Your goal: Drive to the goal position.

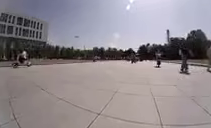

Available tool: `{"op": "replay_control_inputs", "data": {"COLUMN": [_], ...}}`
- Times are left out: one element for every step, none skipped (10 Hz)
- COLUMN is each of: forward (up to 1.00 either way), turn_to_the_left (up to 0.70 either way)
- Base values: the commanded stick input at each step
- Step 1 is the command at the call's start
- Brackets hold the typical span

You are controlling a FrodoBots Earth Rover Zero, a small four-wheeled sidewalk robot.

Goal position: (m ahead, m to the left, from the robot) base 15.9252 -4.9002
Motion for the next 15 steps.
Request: {"op": "replay_control_inputs", "data": {"forward": [0.0,0.0,0.0,0.0,0.0,0.0,0.0,0.0,0.0,0.0,0.0,0.0,0.0,0.0,0.0], "turn_to_the_left": [0.0,0.0,0.0,-0.35,-0.85,-1.0,-0.99,-0.08,0.0,0.0,0.0,0.0,0.0,0.0,0.0]}}
